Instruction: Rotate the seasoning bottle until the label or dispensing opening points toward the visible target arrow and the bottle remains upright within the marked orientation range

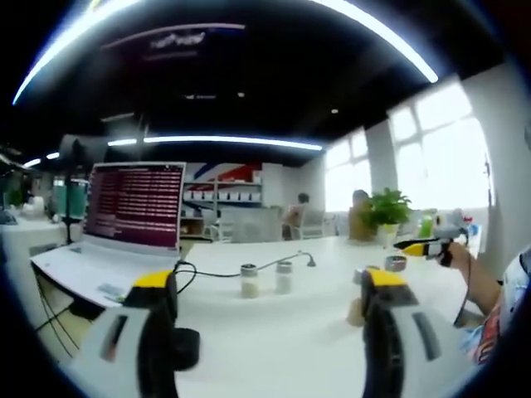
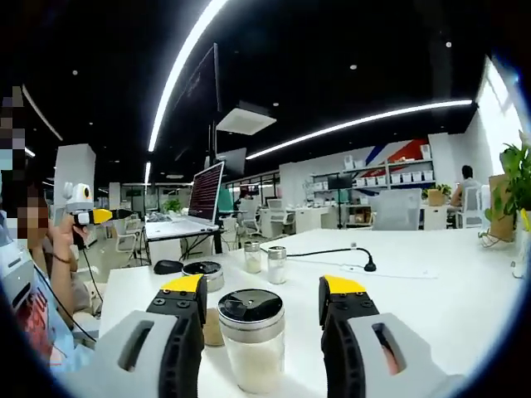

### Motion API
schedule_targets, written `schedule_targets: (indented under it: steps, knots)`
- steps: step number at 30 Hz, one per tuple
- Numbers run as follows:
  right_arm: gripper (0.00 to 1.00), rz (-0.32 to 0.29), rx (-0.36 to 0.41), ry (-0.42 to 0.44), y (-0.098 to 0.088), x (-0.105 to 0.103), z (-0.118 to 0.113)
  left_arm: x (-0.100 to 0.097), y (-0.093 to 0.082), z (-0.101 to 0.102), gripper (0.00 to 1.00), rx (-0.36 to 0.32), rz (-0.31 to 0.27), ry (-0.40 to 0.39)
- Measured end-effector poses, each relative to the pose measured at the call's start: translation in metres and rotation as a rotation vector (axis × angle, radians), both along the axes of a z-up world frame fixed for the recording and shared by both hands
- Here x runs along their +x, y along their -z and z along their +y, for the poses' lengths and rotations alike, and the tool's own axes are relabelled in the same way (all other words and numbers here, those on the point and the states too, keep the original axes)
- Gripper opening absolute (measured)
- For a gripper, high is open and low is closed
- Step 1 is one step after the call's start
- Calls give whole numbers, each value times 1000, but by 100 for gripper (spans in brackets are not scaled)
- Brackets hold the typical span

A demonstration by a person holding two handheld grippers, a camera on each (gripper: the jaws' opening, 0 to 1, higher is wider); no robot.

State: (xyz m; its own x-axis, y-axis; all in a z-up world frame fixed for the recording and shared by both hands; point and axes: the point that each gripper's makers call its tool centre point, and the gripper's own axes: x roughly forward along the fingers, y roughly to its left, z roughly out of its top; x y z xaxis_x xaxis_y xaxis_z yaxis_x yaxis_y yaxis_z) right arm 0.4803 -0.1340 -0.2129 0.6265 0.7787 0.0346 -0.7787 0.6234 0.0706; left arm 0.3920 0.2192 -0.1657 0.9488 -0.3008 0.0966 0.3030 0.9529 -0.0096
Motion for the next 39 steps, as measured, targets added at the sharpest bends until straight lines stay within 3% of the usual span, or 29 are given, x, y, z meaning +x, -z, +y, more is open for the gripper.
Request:
schedule_targets:
  steps: [6,7,11,15,24,39]
  knots:
    - [60,8,-13,-133,10,-8,10,1,2,-1,97,-3,6,2]
    - [60,42,2,-137,12,-8,11,1,2,-2,98,-3,7,5]
    - [63,21,-73,-150,20,-3,15,3,4,-5,98,0,15,18]
    - [60,31,-57,-233,23,-6,23,2,6,-9,97,2,20,30]
    - [43,61,-34,-254,29,0,16,0,6,-9,97,-1,17,27]
    - [38,63,6,-260,29,-7,16,-3,8,-16,97,-9,22,40]
